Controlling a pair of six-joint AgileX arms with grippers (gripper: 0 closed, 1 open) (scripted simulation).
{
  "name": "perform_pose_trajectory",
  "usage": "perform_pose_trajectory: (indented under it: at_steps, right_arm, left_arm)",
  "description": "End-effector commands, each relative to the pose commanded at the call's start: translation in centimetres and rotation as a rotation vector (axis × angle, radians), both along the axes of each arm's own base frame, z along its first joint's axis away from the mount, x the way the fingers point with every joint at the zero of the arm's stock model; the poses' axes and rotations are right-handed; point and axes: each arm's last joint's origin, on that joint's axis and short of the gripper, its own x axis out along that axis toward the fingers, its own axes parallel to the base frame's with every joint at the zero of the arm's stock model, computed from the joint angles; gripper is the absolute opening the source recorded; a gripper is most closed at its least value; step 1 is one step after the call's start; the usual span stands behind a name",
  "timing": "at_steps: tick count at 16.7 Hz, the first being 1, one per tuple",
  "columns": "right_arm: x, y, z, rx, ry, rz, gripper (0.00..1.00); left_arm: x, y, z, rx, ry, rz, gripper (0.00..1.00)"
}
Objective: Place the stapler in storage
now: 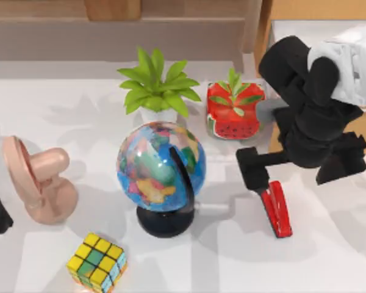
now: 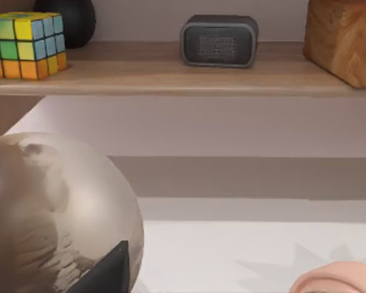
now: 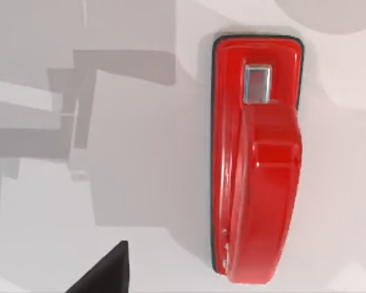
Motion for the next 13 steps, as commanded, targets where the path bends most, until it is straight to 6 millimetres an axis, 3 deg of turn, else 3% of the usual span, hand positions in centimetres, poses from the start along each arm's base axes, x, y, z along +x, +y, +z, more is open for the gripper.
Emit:
perform_pose_trajectory:
  at_steps: [3,10,13]
  right_arm:
    - [0.5,1.1,-0.9,-0.028,0.044,0.006,1.00]
    - [0.6,1.0,-1.2,-0.031,0.048,0.003,1.00]
    - [0.6,1.1,-3.1,-0.031,0.049,0.006,1.00]
  left_arm:
    - [0.0,0.0,0.0,0.000,0.000,0.000,1.00]
    - [0.0,0.0,0.0,0.000,0.000,0.000,1.00]
    - [0.0,0.0,0.0,0.000,0.000,0.000,1.00]
